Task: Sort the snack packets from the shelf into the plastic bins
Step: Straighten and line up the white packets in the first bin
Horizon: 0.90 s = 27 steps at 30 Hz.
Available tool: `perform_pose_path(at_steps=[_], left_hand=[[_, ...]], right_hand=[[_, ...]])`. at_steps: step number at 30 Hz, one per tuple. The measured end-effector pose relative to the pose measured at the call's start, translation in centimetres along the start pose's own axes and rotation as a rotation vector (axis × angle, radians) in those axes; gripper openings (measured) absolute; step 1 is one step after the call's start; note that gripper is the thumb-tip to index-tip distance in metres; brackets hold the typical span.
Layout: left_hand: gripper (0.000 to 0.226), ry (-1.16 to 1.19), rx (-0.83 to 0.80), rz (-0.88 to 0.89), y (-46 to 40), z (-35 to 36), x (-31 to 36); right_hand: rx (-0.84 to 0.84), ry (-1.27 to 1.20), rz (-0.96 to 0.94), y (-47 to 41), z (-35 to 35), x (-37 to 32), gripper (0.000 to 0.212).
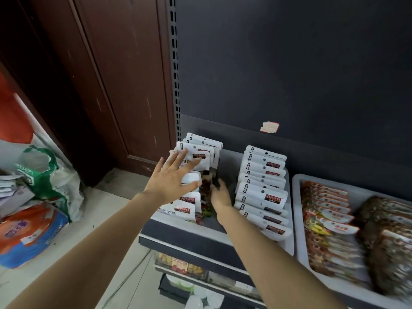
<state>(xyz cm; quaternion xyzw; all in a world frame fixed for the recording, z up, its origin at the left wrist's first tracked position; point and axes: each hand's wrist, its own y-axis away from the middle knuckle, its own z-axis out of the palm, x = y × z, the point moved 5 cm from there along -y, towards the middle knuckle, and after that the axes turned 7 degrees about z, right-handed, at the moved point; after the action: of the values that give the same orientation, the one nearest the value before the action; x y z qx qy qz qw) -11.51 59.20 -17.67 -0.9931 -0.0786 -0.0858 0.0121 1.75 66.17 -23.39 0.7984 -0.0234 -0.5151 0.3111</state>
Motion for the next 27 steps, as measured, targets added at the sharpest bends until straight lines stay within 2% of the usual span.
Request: perform_pose_path(at_steps=[5,10,15,19,27], left_hand=[[0.079,0.006,-0.007,0.016,-0.2,0.9,-0.6],[0.068,0.0,-0.025,0.019,-0.2,0.9,-0.5],[0.078,0.003,0.0,0.028,-0.2,1.1,-0.7],[0.08,0.017,0.013,0.02,-0.1,0.9,-0.6],[0.07,0.024,-0.001,0.017,0.2,0.6,-0.2]], right_hand=[[-0.062,0.111,0.006,-1.4,-0.8,1.5,0.044],[-0.05,0.12,0.088,-3.2,-0.7,2.4,0.043],[-0.06,0.188,0.13,-4.5,-0.3,3.1,0.017],[-0.055,0.199,0.078,-5.1,-0.3,3.2,0.034],[-0.044,0.205,0.061,-4.5,-0.3,3.2,0.035]])
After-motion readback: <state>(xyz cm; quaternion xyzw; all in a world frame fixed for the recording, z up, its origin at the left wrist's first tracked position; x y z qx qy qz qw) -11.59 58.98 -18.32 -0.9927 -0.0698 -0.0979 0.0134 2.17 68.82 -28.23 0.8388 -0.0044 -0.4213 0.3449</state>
